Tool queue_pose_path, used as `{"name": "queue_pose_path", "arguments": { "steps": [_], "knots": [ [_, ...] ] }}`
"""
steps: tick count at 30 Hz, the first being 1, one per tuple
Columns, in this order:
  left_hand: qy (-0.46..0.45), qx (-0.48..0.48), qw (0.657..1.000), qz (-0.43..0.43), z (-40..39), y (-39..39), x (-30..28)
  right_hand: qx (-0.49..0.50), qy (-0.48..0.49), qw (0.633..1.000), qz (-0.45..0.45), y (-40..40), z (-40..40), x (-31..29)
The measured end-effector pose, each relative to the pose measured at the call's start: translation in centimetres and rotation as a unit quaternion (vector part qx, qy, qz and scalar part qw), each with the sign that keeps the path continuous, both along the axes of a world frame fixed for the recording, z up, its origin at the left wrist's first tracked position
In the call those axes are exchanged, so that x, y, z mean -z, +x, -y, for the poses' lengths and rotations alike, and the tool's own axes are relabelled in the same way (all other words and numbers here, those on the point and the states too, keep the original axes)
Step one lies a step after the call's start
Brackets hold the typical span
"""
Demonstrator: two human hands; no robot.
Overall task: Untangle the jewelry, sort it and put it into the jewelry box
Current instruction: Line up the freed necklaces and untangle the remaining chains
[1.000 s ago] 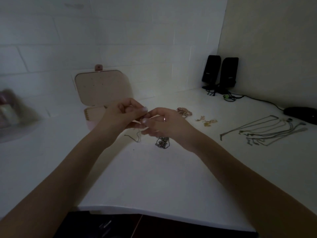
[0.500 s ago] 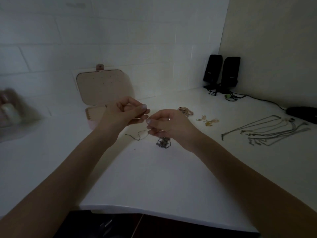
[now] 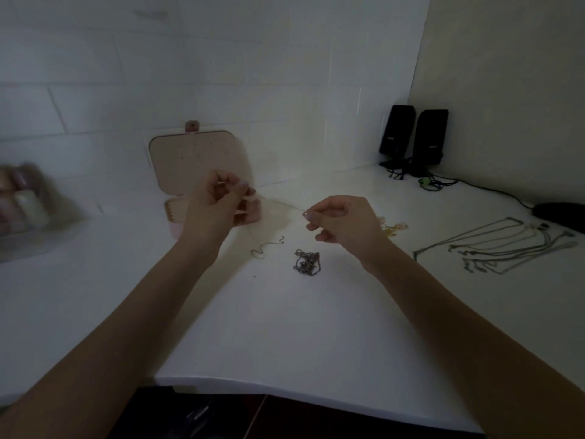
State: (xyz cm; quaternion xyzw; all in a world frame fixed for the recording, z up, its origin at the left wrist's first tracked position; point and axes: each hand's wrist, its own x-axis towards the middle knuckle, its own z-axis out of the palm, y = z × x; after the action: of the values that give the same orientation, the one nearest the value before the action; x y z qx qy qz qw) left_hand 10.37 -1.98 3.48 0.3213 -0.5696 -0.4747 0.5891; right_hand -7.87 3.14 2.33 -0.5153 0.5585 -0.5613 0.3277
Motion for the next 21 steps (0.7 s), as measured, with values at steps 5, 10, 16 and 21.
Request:
{"name": "queue_pose_path", "arguments": {
  "steps": [5, 10, 16, 21],
  "knots": [
    [-0.015, -0.059, 0.998, 0.004, 0.7, 0.7, -0.1, 0.071, -0.002, 0.995, -0.067, -1.1, 0.6, 0.5],
    [-0.024, -0.063, 0.997, -0.02, 0.9, 0.9, -0.3, 0.116, -0.004, 0.983, -0.142, -2.2, 1.3, 1.6],
    [-0.024, -0.038, 0.999, -0.029, 0.8, 1.0, -0.4, 0.075, 0.01, 0.962, -0.262, -1.5, 1.3, 1.7],
    [0.009, 0.064, 0.997, 0.041, 0.0, 0.1, -0.1, -0.025, -0.043, 0.993, -0.106, 0.5, 0.4, -0.1]
  ]
}}
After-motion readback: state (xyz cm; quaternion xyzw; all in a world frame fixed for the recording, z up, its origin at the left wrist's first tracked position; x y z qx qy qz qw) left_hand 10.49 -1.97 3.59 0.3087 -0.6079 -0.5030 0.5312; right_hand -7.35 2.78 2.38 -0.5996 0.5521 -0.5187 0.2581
